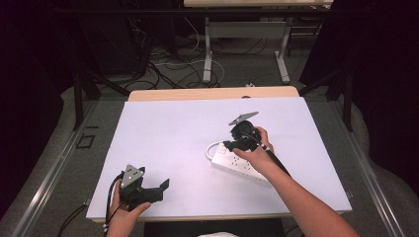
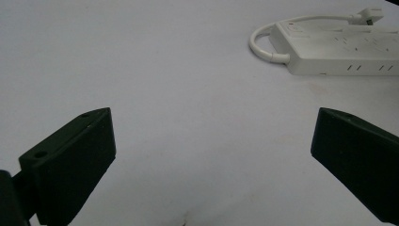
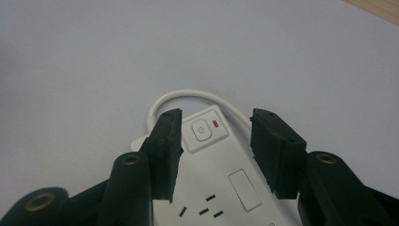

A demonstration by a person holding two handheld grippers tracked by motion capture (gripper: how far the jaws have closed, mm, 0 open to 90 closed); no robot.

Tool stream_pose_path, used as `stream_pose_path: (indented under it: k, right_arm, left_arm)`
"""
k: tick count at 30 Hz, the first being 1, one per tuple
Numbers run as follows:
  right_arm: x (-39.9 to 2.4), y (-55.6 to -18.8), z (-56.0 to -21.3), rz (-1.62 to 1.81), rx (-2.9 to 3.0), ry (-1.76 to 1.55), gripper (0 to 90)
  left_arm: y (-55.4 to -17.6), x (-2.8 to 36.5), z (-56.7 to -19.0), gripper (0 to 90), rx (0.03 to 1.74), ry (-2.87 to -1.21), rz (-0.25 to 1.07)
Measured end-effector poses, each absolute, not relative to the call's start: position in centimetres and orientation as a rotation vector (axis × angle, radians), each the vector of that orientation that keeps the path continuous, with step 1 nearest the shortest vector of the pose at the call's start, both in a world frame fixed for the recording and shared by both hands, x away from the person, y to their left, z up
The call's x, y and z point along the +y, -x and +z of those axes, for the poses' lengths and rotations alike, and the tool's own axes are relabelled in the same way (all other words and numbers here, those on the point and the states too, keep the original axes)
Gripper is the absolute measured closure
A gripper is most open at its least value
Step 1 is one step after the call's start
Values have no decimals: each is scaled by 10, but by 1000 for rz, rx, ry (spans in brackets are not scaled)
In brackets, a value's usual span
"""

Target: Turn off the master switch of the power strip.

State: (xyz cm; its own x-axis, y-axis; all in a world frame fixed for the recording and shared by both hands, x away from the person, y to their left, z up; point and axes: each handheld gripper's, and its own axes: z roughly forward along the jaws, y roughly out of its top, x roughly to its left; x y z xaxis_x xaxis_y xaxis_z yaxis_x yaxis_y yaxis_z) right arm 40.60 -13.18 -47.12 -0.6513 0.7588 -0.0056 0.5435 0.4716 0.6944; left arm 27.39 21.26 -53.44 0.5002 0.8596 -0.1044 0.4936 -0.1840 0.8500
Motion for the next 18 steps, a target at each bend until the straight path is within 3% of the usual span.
stream_pose_path:
  k: [18]
  right_arm:
    - [-118, -417, -485, 944, 2489, -1082, 865]
  left_arm:
    - [-275, 213, -535, 6, 1126, -1839, 504]
